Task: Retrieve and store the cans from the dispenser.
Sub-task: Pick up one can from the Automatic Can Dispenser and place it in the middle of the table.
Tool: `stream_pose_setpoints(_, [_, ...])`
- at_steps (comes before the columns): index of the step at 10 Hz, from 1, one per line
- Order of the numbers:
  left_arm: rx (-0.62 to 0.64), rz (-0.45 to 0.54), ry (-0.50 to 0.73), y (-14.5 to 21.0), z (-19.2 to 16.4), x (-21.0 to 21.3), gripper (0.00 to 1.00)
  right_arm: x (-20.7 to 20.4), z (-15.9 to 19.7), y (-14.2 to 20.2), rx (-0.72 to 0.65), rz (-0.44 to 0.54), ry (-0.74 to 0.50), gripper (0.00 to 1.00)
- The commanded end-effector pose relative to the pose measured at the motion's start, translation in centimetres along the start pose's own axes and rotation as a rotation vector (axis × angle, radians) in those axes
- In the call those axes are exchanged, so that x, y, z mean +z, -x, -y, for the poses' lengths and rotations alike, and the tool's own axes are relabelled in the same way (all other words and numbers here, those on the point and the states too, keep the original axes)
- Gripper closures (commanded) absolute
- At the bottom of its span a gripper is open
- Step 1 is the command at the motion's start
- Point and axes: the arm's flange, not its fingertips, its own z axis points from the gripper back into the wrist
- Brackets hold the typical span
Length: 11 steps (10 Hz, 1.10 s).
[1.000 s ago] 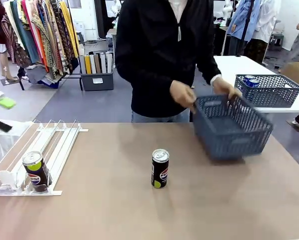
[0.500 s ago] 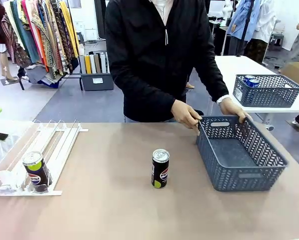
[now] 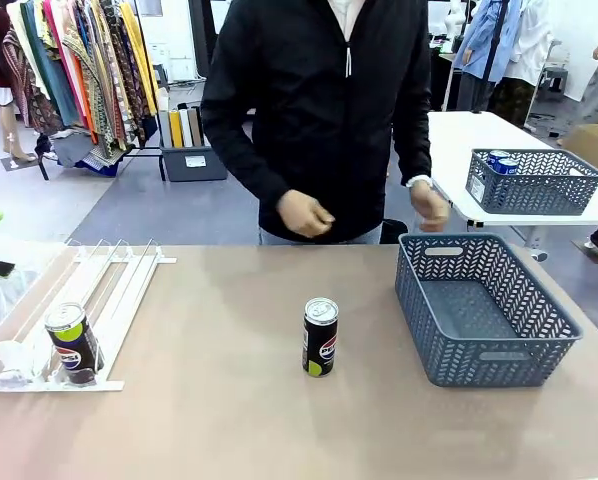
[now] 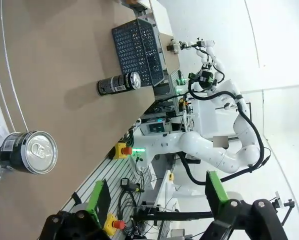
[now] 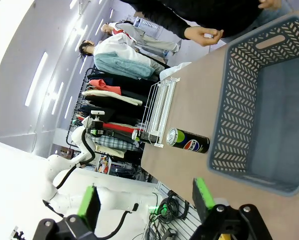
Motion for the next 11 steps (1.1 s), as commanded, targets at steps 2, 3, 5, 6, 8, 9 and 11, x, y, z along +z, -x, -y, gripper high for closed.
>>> stream_pose_setpoints(2, [0.000, 0.000, 0.000, 0.0, 0.0, 0.0, 0.00, -0.2, -0.4, -0.4, 0.015, 0.020, -0.026, 0.00])
stream_pose_setpoints(3, [-0.007, -0.095, -0.240, 0.3, 1.0, -0.9, 0.00, -0.2, -0.4, -0.4, 0.015, 0.020, -0.026, 0.00])
stream_pose_setpoints(5, [0.086, -0.162, -0.837, -0.5, 5.1, -5.5, 0.00, -0.2, -0.4, -0.4, 0.015, 0.020, -0.026, 0.00])
stream_pose_setpoints(6, [0.162, -0.129, -1.080, -1.0, 6.8, -7.8, 0.00, -0.2, -0.4, -0.4, 0.015, 0.020, -0.026, 0.00])
stream_pose_setpoints(8, [0.214, -0.151, -1.331, -2.2, 8.7, -11.6, 0.00, -0.2, -0.4, -0.4, 0.015, 0.020, -0.026, 0.00])
stream_pose_setpoints(9, [0.251, -0.210, -1.420, -2.5, 8.7, -12.8, 0.00, -0.2, -0.4, -0.4, 0.015, 0.020, -0.026, 0.00])
stream_pose_setpoints(11, [0.057, -0.055, -1.084, -2.1, 9.9, -12.7, 0.00, -0.2, -0.4, -0.4, 0.015, 0.020, -0.026, 0.00])
